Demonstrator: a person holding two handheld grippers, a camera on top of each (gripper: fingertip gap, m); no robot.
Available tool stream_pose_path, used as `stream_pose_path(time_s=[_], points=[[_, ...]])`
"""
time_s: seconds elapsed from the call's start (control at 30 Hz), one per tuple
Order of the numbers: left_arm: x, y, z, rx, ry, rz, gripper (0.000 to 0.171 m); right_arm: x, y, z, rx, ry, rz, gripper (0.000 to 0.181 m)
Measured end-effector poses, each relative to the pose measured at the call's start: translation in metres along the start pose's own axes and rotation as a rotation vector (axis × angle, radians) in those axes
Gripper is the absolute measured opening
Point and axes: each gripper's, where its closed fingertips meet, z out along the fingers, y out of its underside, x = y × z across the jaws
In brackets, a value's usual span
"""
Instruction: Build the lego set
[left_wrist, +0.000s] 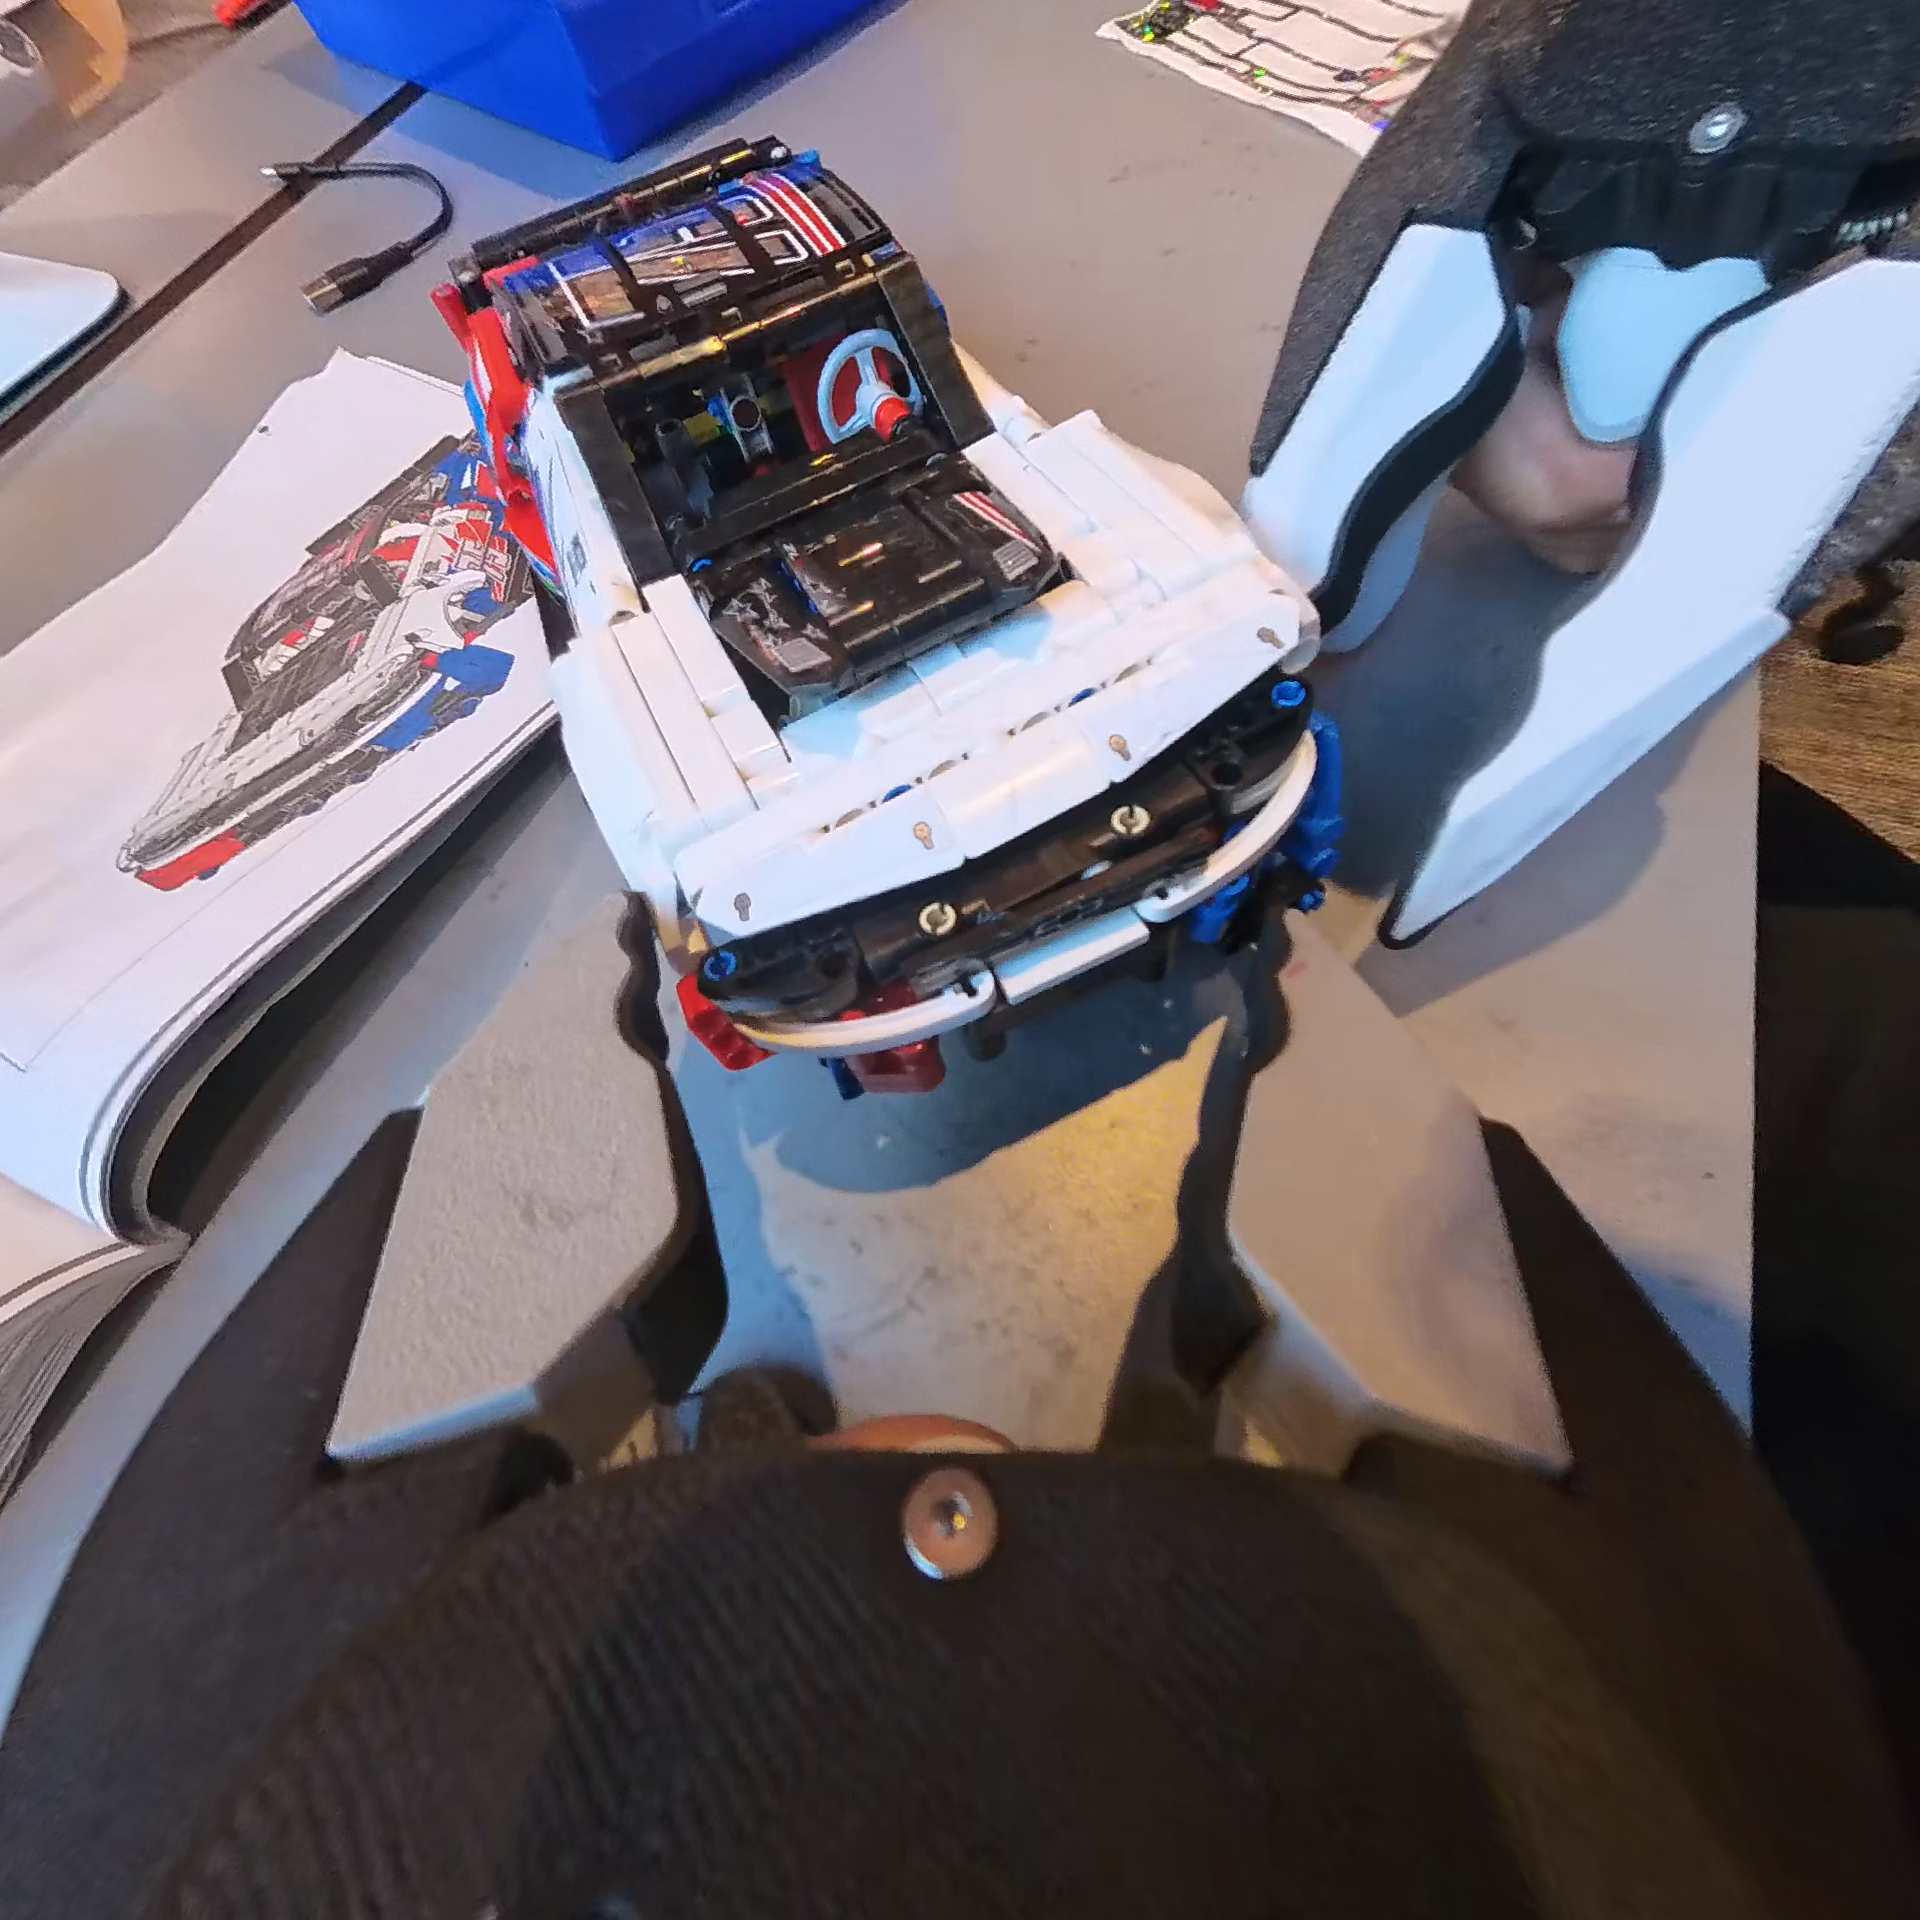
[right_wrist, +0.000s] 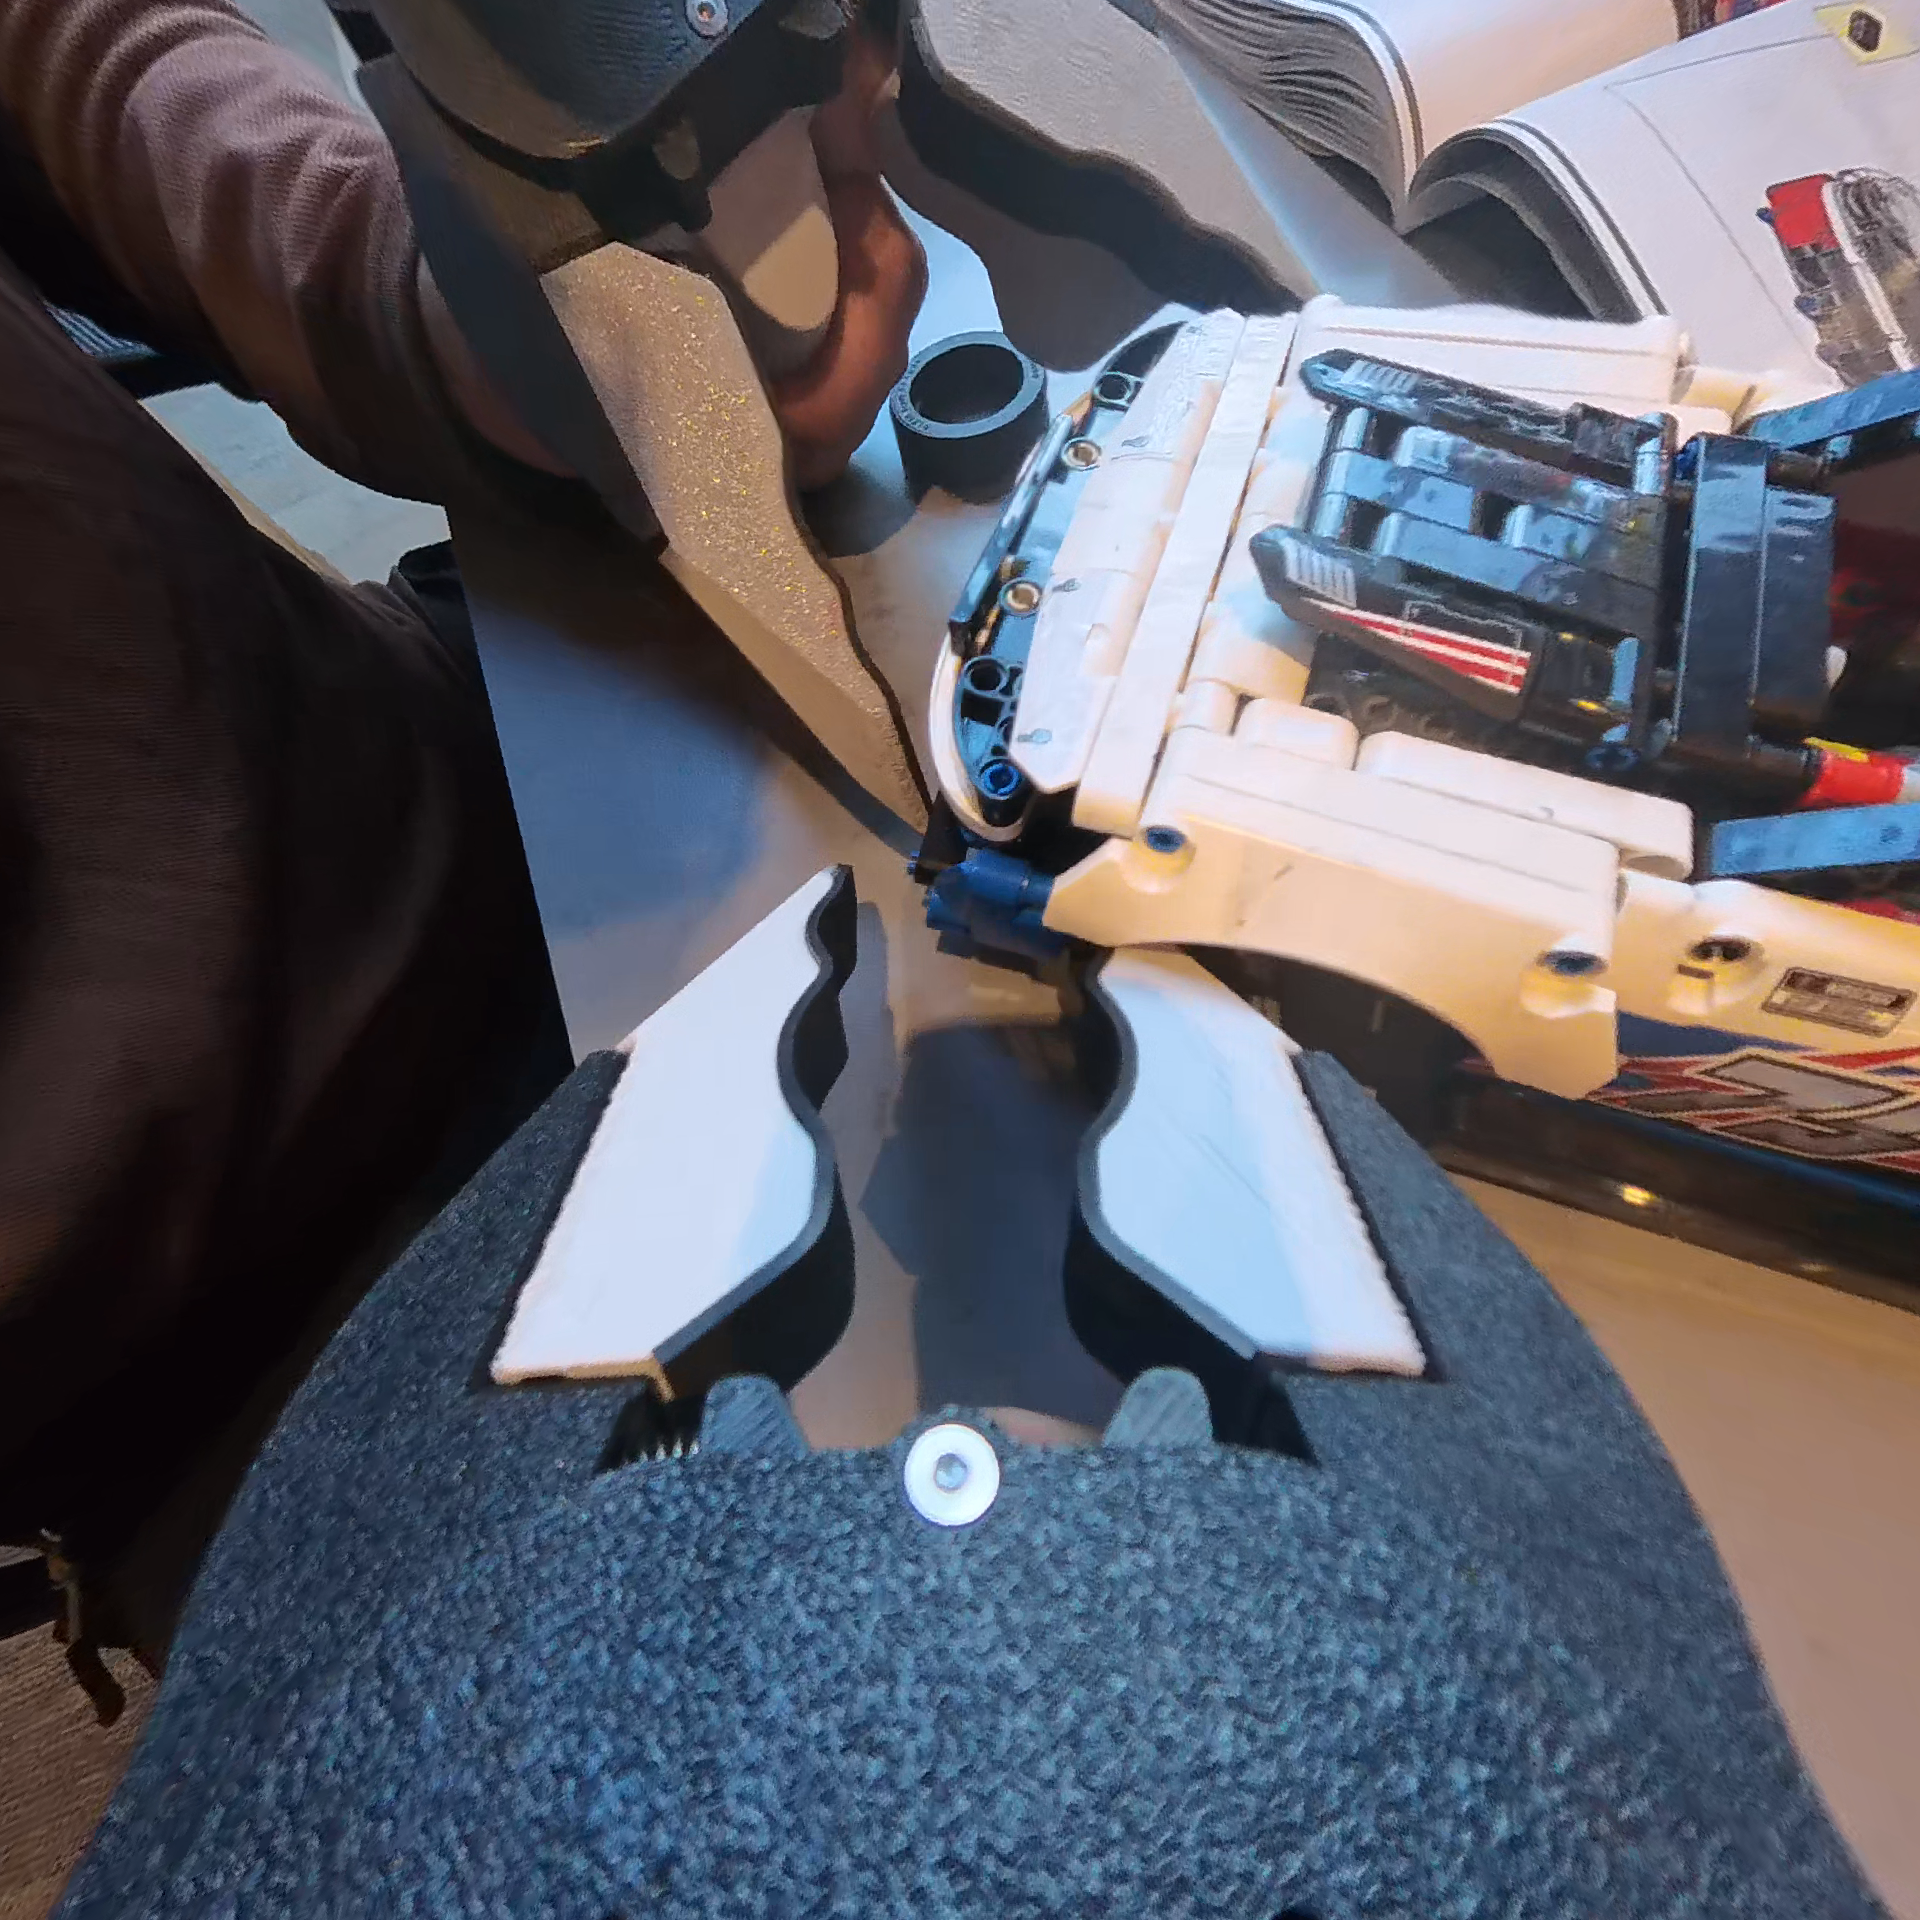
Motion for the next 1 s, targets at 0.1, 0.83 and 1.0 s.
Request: stream_pose_path(time_s=[0.1,0.83,1.0], points=[[0.0,0.001,0.001,-0.008,-0.007,-0.008,0.11,0.0,0.0,0.001,0.001,0.017,-0.005,0.041],[0.002,0.011,-0.018,0.006,0.087,0.058,0.098,0.001,0.0,-0.002,0.028,0.327,0.218,0.04],[0.0,0.008,-0.014,0.018,0.082,0.06,0.099,0.005,-0.004,-0.005,0.089,0.435,0.317,0.035]])
